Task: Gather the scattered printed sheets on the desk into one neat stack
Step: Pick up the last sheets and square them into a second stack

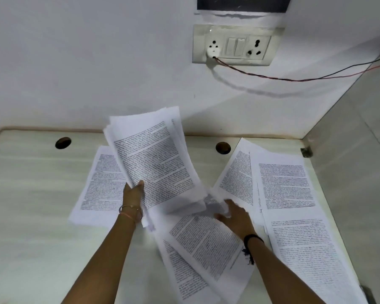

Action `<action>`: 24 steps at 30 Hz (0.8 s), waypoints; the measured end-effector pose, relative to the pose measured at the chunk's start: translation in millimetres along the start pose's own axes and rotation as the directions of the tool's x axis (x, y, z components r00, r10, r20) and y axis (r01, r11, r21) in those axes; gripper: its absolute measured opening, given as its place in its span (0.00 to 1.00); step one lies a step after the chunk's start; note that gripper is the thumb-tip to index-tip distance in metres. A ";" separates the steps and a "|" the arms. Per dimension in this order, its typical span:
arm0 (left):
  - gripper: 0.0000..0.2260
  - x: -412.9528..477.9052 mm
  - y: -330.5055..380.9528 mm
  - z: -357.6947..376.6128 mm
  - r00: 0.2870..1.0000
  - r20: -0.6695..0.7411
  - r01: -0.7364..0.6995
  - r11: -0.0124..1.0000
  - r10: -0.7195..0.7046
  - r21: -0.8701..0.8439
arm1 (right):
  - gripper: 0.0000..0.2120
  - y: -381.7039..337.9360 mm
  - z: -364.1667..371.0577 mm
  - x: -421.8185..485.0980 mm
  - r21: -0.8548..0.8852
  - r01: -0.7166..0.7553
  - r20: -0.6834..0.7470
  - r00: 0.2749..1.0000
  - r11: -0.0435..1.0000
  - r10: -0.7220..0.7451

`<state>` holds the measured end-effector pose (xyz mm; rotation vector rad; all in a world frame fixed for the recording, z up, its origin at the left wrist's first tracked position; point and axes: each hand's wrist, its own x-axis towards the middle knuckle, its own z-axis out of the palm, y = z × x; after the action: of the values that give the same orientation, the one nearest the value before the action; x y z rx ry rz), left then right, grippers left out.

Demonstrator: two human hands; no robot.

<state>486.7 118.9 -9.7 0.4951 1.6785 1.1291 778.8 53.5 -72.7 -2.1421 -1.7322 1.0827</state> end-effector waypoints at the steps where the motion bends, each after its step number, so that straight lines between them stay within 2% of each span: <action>1: 0.09 -0.2 -6.8 -3.4 0.999 -0.016 0.030 0.999 -0.031 -0.029 | 0.33 0.1 2.9 -4.7 0.052 0.005 0.043 0.999 0.999 -0.007; 3: 0.11 -3.7 -19.8 -7.2 0.997 -0.035 0.060 0.996 -0.062 -0.072 | 0.30 1.6 15.3 -13.4 0.168 -0.028 0.075 0.997 0.985 0.016; 5: 0.11 -10.5 -30.8 -10.7 0.995 -0.043 0.080 0.990 -0.086 -0.120 | 0.21 4.2 27.4 -19.8 0.246 -0.050 0.046 0.998 0.968 0.039; 8: 0.07 -14.3 -44.9 -18.8 0.993 -0.060 0.092 0.985 -0.101 -0.146 | 0.13 3.5 30.5 -22.2 0.280 -0.043 0.073 0.997 0.959 0.024; 10: 0.05 -13.7 -49.3 -24.2 0.990 -0.090 0.093 0.983 -0.108 -0.160 | 0.15 3.7 23.3 -21.4 0.310 -0.049 0.109 0.994 0.949 0.015; 13: 0.07 -7.6 -48.7 -34.9 0.986 -0.128 0.083 0.982 -0.106 -0.168 | 0.29 10.5 4.0 -16.4 0.349 -0.185 0.026 0.982 0.919 0.188; 15: 0.01 -5.3 -46.2 -45.1 0.988 -0.126 0.074 0.985 -0.094 -0.155 | 0.28 18.8 -11.0 -12.0 0.359 -0.208 -0.062 0.967 0.910 0.246; 19: 0.18 0.1 -50.4 -62.5 0.994 -0.031 0.101 0.983 -0.108 -0.156 | 0.22 19.1 -31.1 -7.2 0.330 -0.200 -0.194 0.942 0.923 0.274; 21: 0.18 -7.1 -50.3 -57.9 0.996 0.005 0.086 0.992 -0.086 -0.092 | 0.18 14.8 -31.6 -4.8 0.327 -0.183 -0.203 0.945 0.927 0.258; 24: 0.17 -23.7 -57.3 -38.6 0.995 0.038 0.084 0.992 -0.088 0.096 | 0.24 7.5 -21.1 -1.2 0.373 -0.148 -0.120 0.971 0.916 0.206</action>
<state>472.5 56.4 -44.8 0.4977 1.7063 0.9742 797.8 56.4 -61.2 -2.1091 -1.1780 1.1367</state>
